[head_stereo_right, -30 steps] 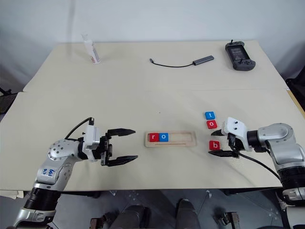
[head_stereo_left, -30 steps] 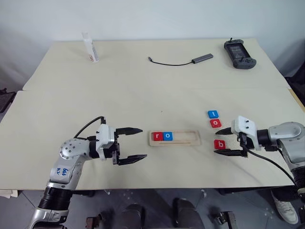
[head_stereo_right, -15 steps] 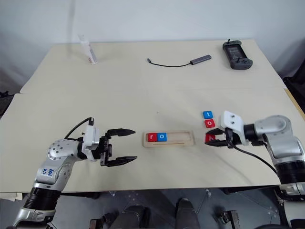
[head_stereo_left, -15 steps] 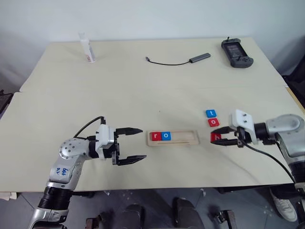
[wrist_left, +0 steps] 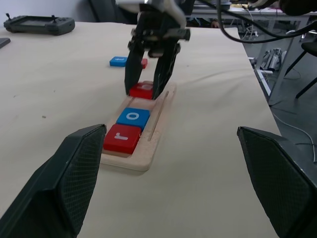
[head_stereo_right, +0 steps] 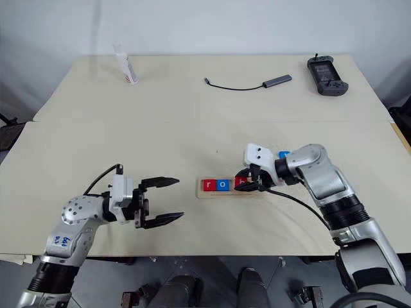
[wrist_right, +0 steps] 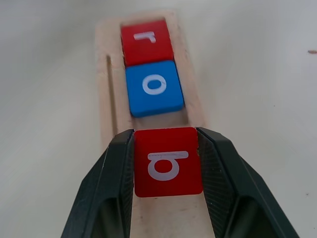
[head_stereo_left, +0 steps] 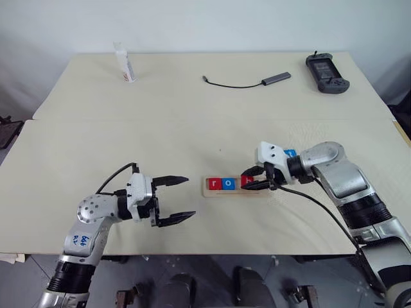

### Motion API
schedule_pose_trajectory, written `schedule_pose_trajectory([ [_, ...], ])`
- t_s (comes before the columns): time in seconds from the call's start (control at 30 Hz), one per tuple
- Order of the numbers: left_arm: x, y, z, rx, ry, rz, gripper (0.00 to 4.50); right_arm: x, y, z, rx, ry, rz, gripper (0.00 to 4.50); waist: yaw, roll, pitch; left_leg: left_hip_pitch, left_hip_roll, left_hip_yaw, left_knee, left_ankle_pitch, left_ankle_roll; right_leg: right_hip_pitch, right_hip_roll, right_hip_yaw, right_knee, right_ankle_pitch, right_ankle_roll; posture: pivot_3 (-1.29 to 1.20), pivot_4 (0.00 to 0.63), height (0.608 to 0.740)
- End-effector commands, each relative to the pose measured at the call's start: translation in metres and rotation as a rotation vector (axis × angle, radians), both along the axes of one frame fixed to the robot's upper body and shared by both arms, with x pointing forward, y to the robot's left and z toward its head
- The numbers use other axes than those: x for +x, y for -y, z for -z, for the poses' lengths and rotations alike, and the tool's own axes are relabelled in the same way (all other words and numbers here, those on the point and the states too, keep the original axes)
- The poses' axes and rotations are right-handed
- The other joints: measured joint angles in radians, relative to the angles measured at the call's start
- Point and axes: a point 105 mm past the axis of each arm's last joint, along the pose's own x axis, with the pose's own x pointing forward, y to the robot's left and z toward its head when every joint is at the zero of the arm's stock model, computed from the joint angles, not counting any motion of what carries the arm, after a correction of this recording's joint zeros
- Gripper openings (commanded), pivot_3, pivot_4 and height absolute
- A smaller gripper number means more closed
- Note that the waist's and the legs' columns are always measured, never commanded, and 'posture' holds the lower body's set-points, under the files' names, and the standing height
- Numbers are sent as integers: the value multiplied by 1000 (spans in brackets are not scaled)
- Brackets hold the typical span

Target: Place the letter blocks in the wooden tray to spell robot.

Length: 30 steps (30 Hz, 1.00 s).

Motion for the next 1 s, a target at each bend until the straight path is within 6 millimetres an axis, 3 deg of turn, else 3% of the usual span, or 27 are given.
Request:
schedule_pose_trajectory([
  [0.03, -5, -2, -8, 4, 39, -14, 4500, 2, -6, -5, -2, 30, -28, 1456, -4, 0, 0, 0, 0, 0, 0, 0, 0, 0, 0, 0, 0, 0, 0, 0, 150, 740],
  [0.1, -6, -3, -8, 5, 38, -21, 4500, 3, -10, -5, 17, 13, -26, 1456, -9, 0, 0, 0, 0, 0, 0, 0, 0, 0, 0, 0, 0, 0, 0, 0, 150, 740],
  [0.23, -6, -2, -8, 4, 38, -29, 4500, -1, -17, -9, 56, -23, -31, 2828, -12, 0, 0, 0, 1, 0, 0, 0, 0, 0, 0, 0, 0, 0, 0, 0, 150, 740],
  [0.37, -5, -3, -8, 4, 39, -33, 4500, 3, -10, -22, 80, 1, 11, 4209, -12, 0, 0, 0, 1, 0, 0, 0, 0, 0, 0, 0, 0, 0, 0, 0, 150, 740],
  [0.57, 0, -2, -10, -1, 52, -40, 4500, 7, 20, -33, 88, 30, 120, 4209, -6, 0, 0, 0, 0, 0, 0, 0, 0, 0, 0, 0, 0, 0, 0, 0, 150, 740],
  [0.7, 5, -2, -7, -7, 51, -54, 4500, 2, 39, -24, 52, 26, 157, 3274, -7, 0, 0, 0, 0, 0, 0, 0, 0, 0, 0, 0, 0, 0, 0, 0, 150, 740],
  [0.87, 7, -2, -7, -4, 50, -51, 4500, 4, 50, -14, 27, 39, 200, 1471, -15, 0, 0, 0, 1, 1, 0, 0, 0, -1, 0, 1, 0, 0, 0, 0, 150, 740],
  [1.0, 8, -3, -9, -2, 56, -53, 4500, 5, 45, -7, 11, 34, 198, 81, -11, 0, 0, 1, 0, 1, 0, 0, 0, -1, 0, 1, 0, 0, 0, 0, 150, 740],
])
